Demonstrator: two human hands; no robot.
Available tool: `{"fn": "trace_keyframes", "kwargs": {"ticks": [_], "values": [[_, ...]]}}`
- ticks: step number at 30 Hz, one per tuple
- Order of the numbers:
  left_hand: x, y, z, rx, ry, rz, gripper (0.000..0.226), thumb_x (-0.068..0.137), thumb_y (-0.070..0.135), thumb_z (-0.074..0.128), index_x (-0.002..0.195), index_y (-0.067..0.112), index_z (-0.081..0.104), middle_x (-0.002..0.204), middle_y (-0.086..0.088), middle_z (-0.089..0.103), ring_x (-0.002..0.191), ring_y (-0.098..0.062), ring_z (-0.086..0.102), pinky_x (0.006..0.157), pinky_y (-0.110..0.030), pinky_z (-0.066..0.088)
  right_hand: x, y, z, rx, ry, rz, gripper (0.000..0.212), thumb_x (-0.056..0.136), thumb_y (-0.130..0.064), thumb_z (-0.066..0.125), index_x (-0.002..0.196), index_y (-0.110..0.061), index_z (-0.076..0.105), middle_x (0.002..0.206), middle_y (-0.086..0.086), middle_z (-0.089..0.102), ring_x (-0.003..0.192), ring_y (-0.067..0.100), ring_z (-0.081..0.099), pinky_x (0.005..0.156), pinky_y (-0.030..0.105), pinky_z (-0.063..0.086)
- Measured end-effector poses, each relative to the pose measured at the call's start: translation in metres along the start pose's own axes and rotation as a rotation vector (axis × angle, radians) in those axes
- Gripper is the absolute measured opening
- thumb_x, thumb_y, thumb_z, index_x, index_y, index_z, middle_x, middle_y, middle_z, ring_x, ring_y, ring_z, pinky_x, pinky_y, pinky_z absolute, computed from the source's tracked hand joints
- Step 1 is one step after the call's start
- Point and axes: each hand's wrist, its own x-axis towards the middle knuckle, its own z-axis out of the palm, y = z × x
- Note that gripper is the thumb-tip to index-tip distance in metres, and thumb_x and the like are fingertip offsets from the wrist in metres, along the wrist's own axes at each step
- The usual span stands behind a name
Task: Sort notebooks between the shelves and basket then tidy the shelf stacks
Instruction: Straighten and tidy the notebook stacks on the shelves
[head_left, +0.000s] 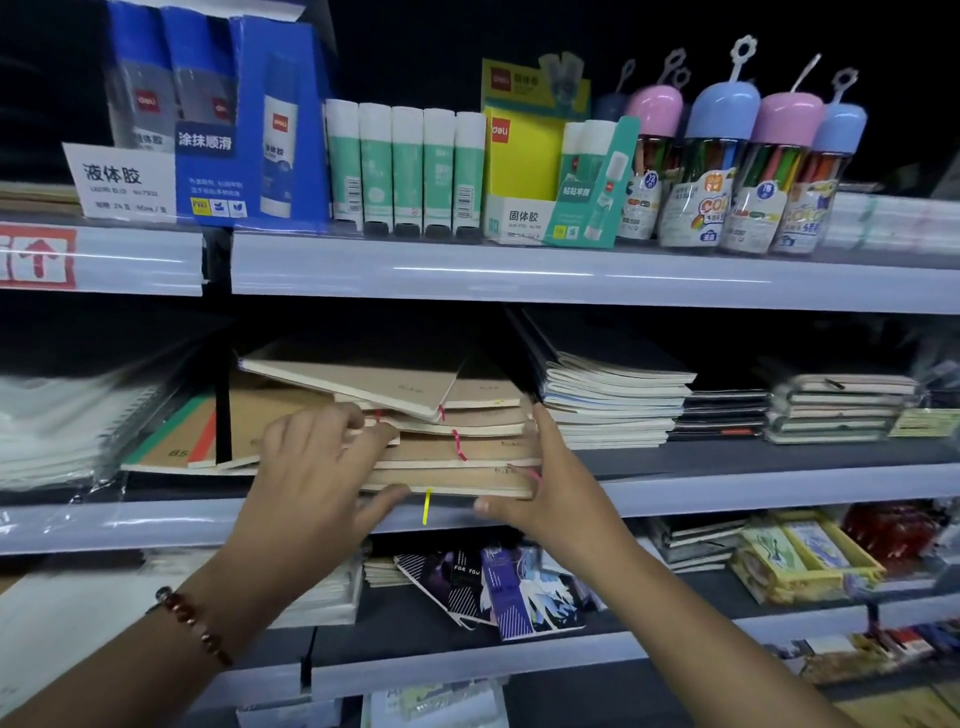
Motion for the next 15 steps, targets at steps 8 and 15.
{"fn": "trace_keyframes", "kwargs": {"ticks": [8,15], "values": [[0.033,0.011,0.008,0.046,-0.046,0.247,0.057,0.078,0.057,0.067,0.124,0.023,0.064,0.145,-0.02,0.047,0.139,-0.043,0.035,0.116,-0.054,0.02,0.011,0.022,-0.004,0.037,0.093,0.045,0.084,0.072,-0.021,0.087,0.13,-0.059,0.039,0.113,-0.034,0.062,0.098,-0.012,0.062,0.091,0.016,0.049],[0.048,0.025,0.017,0.068,-0.109,0.195,0.074,0.07,0.051,0.079,0.132,0.018,0.057,0.147,-0.02,0.047,0.142,-0.045,0.034,0.117,-0.06,0.021,0.03,0.032,-0.002,0.075,0.25,0.089,0.067,0.069,-0.023,0.09,0.12,-0.038,0.049,0.11,-0.017,0.064,0.1,0.001,0.061,0.091,0.026,0.05]]}}
